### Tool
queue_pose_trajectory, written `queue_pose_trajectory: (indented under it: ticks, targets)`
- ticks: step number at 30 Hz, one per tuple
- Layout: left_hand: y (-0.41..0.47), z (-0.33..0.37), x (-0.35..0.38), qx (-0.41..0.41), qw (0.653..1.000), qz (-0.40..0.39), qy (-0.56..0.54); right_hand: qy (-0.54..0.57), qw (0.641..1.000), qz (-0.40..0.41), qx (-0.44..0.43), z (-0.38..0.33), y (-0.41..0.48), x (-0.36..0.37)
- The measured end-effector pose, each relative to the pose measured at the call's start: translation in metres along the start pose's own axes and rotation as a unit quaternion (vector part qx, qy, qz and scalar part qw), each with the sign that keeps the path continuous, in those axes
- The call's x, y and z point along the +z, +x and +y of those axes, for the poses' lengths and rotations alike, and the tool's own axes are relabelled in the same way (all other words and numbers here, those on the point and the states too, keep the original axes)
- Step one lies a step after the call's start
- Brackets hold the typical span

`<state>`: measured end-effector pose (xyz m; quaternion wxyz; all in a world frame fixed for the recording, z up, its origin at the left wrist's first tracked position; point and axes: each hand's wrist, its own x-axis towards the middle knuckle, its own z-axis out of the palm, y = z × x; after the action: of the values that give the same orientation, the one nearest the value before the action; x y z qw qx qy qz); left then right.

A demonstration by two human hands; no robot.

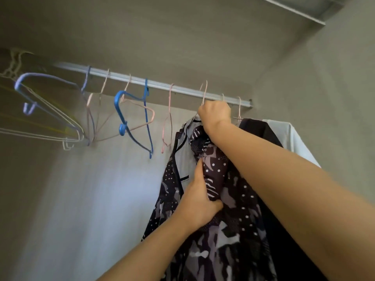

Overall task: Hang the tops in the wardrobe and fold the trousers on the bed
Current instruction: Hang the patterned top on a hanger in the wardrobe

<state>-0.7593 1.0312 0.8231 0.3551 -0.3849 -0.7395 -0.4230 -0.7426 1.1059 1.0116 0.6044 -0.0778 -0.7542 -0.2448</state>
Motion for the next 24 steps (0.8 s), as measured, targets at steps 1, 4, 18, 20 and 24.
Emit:
queue_pose_trajectory:
  ticks: [1, 4, 18, 20, 24]
  targets:
    - [0.001, -0.008, 0.000, -0.004, 1.000, 0.014, 0.011, 0.001, 1.000, -0.007, -0.008, -0.007, -0.002, 0.004]
    - [-0.002, -0.030, 0.000, -0.011, 0.999, 0.038, 0.011, 0.008, 0.999, -0.023, -0.023, -0.022, -0.010, 0.014]
    - [-0.019, -0.060, 0.002, 0.004, 0.997, 0.060, 0.044, 0.112, 0.993, 0.003, -0.036, -0.026, -0.109, 0.024]
    - [-0.021, -0.060, 0.002, 0.007, 0.997, 0.058, 0.049, 0.111, 0.992, 0.024, -0.059, -0.022, -0.123, 0.030]
    - [-0.028, -0.062, 0.003, 0.019, 0.996, 0.066, 0.059, 0.117, 0.987, 0.047, -0.097, -0.021, -0.146, 0.038]
